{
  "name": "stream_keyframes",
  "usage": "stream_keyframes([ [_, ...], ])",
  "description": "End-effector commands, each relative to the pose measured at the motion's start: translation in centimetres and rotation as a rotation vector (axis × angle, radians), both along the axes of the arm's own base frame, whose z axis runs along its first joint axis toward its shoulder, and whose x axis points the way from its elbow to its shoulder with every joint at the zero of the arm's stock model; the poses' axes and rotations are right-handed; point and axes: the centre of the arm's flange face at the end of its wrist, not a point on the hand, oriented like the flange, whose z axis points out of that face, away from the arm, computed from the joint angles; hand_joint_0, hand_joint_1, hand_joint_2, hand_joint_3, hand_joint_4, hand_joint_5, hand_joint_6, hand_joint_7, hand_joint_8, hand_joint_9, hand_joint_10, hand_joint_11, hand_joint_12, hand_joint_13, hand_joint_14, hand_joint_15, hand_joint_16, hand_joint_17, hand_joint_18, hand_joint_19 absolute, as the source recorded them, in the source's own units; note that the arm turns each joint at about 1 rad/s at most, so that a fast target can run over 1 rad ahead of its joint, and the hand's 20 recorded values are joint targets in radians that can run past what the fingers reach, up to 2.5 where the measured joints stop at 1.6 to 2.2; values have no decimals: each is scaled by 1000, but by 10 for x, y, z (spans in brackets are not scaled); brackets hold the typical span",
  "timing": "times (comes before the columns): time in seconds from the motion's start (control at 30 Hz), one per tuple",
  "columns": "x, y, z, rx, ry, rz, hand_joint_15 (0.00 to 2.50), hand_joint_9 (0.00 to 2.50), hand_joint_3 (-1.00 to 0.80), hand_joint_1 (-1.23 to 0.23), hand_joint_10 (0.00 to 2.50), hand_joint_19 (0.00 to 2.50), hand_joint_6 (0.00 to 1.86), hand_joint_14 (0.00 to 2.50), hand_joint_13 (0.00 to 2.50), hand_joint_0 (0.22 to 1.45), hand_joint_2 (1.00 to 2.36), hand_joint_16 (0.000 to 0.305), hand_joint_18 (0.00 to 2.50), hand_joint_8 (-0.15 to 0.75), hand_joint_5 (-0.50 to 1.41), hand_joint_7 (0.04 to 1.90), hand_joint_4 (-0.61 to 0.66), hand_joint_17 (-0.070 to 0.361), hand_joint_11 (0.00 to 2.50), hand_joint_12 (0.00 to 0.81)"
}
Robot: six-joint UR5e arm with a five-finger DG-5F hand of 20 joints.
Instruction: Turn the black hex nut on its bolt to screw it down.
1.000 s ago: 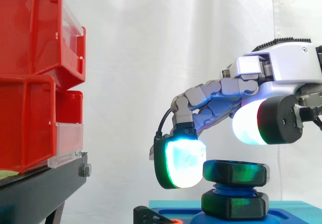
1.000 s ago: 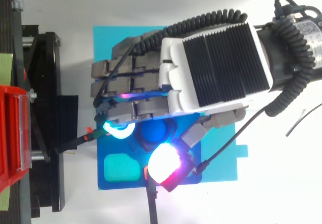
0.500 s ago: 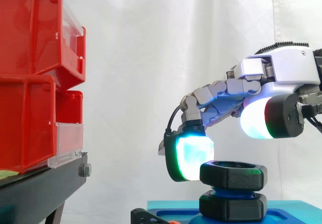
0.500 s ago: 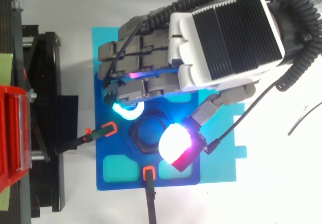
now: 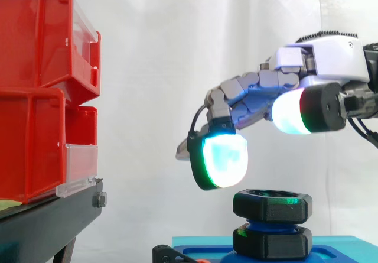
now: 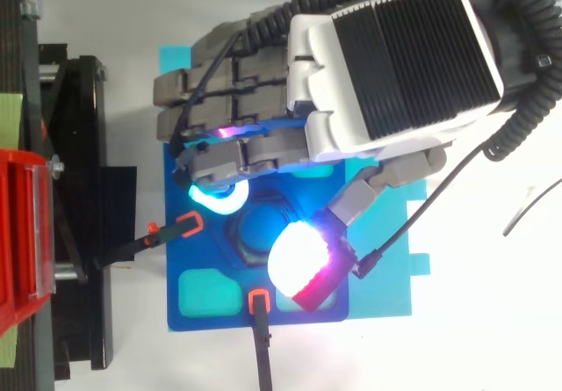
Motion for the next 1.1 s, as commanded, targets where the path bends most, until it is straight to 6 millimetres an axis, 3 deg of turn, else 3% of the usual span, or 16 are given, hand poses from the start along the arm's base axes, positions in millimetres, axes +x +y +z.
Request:
stream_keyframes([
  [0.0,4,2,8,2,-23,1,99,487,-500,-247,7,449,504,4,462,500,1000,61,381,241,-72,1204,154,136,169,348],
  [0.2,9,8,12,-2,-61,7,102,488,-500,-249,7,449,504,4,461,500,1000,60,380,239,-80,1145,176,136,170,347],
  [0.6,16,41,12,2,-66,11,109,489,-500,-250,7,458,504,5,462,501,1000,60,381,240,-79,1146,162,136,166,347],
  [0.83,9,52,-16,4,-45,9,102,497,-500,-253,7,454,504,5,462,503,1000,60,385,242,-76,1169,153,136,173,347],
  [1.07,11,56,-18,8,-73,11,103,493,-500,-254,7,447,504,4,463,502,1000,60,383,240,-76,1168,158,135,164,346],
])
